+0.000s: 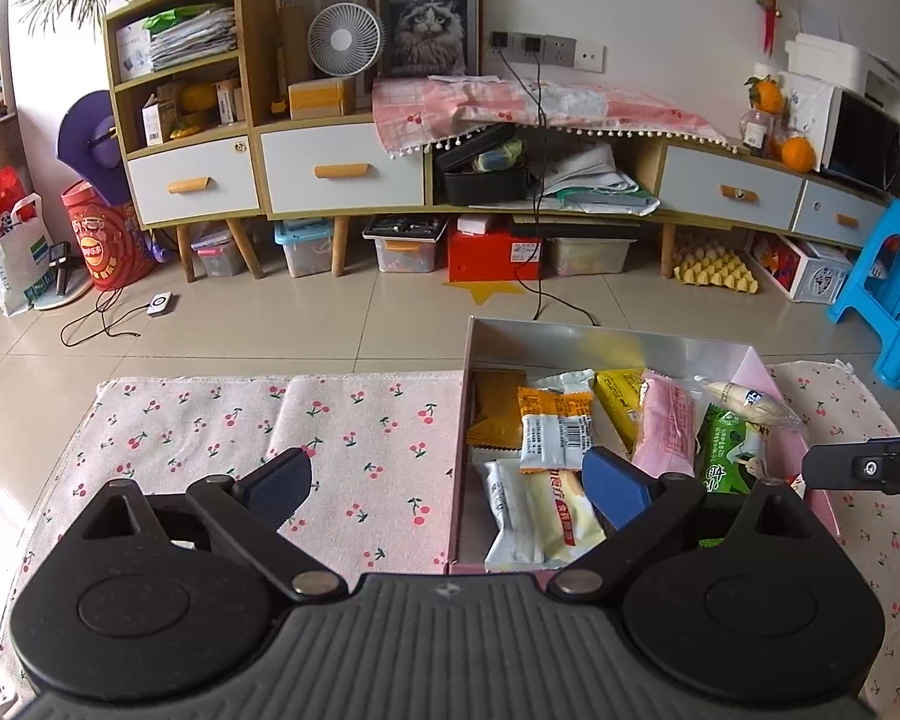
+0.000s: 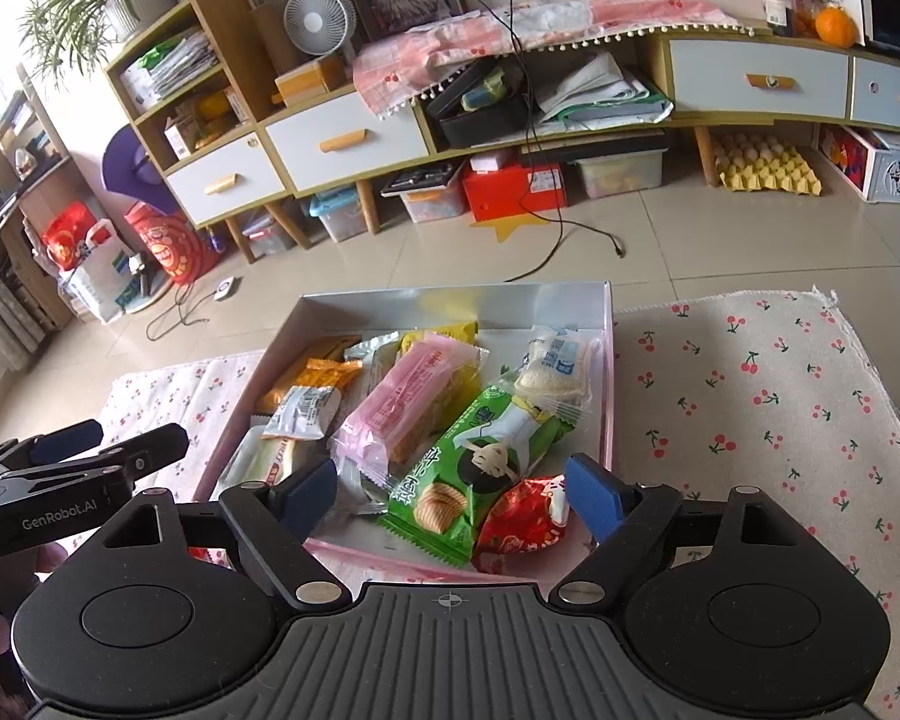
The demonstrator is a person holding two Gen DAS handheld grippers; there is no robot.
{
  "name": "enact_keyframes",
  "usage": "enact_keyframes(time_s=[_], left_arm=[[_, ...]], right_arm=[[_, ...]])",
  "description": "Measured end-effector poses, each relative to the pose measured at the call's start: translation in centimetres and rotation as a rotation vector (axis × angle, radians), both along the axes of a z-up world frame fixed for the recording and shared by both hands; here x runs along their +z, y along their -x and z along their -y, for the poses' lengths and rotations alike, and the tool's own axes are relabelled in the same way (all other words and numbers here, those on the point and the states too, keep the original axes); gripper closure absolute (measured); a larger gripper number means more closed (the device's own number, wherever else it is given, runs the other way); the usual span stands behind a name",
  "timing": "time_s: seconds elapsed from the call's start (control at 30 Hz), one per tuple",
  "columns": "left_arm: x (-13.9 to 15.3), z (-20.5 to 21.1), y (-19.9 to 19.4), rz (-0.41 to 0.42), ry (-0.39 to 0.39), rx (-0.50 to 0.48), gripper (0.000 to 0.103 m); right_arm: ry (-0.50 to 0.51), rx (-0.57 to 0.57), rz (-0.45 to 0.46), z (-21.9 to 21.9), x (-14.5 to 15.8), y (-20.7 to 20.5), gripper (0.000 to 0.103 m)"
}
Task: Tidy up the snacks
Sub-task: 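Withdraw both tools from the box back over the snack pile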
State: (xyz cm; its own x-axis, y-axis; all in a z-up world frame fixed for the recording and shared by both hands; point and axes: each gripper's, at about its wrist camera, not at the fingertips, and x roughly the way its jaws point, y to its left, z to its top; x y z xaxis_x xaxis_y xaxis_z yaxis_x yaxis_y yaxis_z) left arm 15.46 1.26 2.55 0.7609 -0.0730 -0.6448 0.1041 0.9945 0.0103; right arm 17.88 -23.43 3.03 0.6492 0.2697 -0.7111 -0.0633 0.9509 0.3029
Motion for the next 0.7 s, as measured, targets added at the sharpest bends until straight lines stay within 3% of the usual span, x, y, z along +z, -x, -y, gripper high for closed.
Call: enact_keyframes(time_s=[0.37, 0.7], left_arm=[[-0.2, -1.5, 3.5, -0.029, -0.025, 0.02, 0.001], [-1.7, -2.4, 5.9, -0.064, -0.002, -0.003, 0.001]], right_arm=[[0.065, -0.02, -0.003, -0.9, 0.8, 3.9, 0.011], [0.095, 0.007, -0.025, -2.5, -0.8, 7.0, 0.011]])
